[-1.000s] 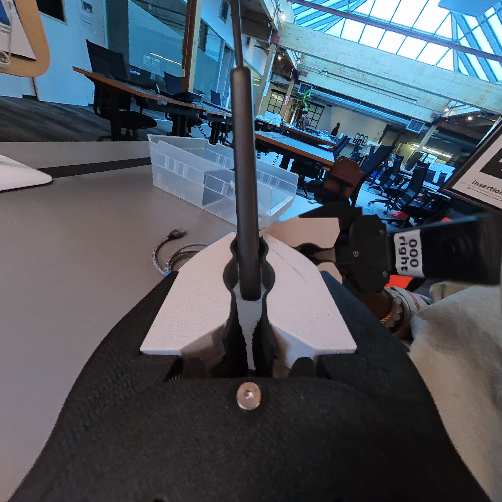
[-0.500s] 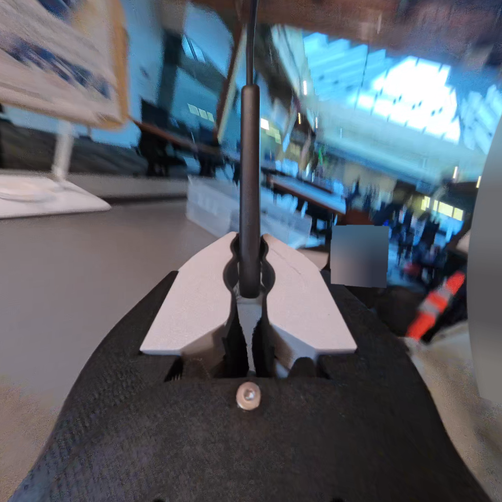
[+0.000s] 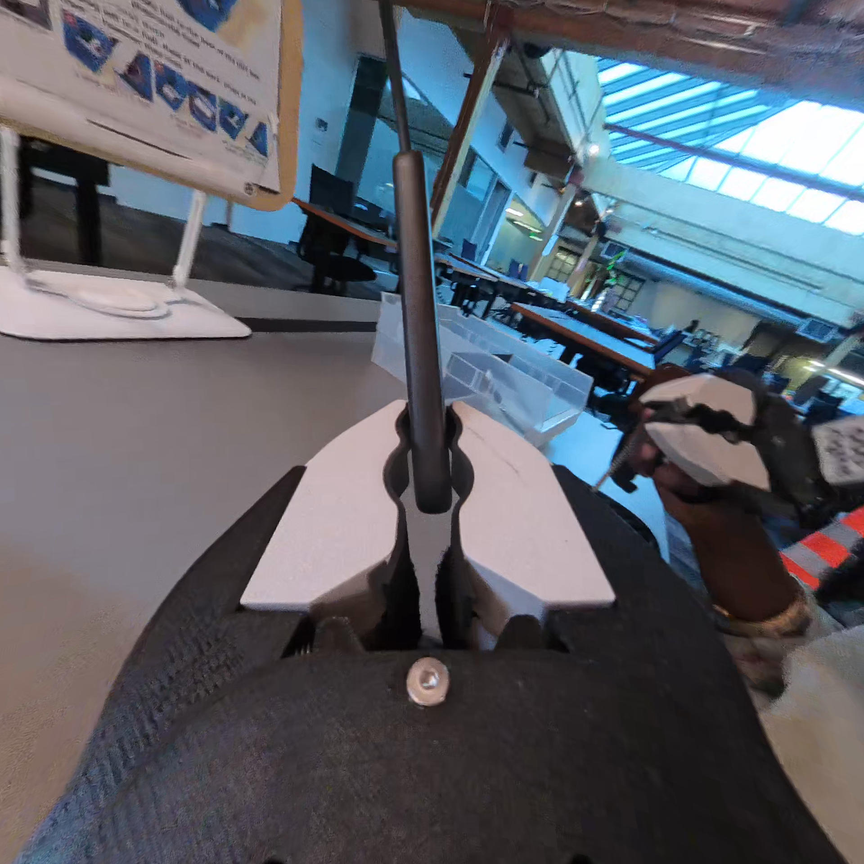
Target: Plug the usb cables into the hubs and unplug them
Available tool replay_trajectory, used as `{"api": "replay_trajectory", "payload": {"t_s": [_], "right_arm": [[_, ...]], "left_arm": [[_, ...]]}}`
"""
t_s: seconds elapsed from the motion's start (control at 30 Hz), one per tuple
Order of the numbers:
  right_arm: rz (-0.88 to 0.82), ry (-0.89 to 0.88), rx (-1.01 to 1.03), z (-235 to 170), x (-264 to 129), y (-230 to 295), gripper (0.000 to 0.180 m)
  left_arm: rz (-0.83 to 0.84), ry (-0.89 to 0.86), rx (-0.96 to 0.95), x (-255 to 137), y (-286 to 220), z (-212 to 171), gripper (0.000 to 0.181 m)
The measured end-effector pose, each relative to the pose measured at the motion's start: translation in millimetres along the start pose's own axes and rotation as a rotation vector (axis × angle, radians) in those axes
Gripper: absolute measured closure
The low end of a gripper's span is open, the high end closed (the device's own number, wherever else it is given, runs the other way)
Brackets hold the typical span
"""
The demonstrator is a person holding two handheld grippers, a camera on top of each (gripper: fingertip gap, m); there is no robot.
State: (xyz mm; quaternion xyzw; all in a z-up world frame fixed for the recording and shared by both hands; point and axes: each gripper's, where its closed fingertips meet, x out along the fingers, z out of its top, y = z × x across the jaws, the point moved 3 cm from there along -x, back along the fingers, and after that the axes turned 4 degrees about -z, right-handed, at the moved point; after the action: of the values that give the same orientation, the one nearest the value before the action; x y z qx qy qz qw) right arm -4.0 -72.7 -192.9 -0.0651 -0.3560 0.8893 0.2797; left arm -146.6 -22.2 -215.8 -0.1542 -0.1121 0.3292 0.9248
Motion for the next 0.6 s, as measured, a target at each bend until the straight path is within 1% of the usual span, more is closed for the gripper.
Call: {"api": "replay_trajectory", "payload": {"t_s": [0.07, 0.13, 0.2, 0.27, 0.37, 0.43, 0.53, 0.6], "right_arm": [[0.113, 0.056, 0.154, -15, -8, -10, 0.170], [0.141, 0.148, 0.266, -34, -18, -19, 0.170], [0.239, 0.194, 0.248, -45, -28, -12, 0.170], [0.374, 0.308, 0.232, -59, -40, 1, 0.168], [0.526, 0.473, 0.184, -75, -56, 20, 0.147], [0.557, 0.566, 0.151, -81, -62, 25, 0.131], [0.520, 0.628, 0.172, -79, -58, 24, 0.113], [0.452, 0.631, 0.158, -75, -50, 20, 0.111]], "left_arm": [[-0.005, -0.008, 0.039, -2, -2, 3, 0.168], [0.048, -0.010, 0.089, -4, 2, 4, 0.168], [0.046, 0.003, 0.094, -4, 3, 3, 0.168], [0.029, 0.006, 0.079, -2, 0, 1, 0.168], [0.038, 0.021, 0.085, -2, 1, 0, 0.168], [0.048, 0.011, 0.085, -3, 2, 1, 0.168], [0.043, 0.001, 0.071, -3, 3, 1, 0.168], [0.050, 0.007, 0.072, -3, 4, 0, 0.168]]}}
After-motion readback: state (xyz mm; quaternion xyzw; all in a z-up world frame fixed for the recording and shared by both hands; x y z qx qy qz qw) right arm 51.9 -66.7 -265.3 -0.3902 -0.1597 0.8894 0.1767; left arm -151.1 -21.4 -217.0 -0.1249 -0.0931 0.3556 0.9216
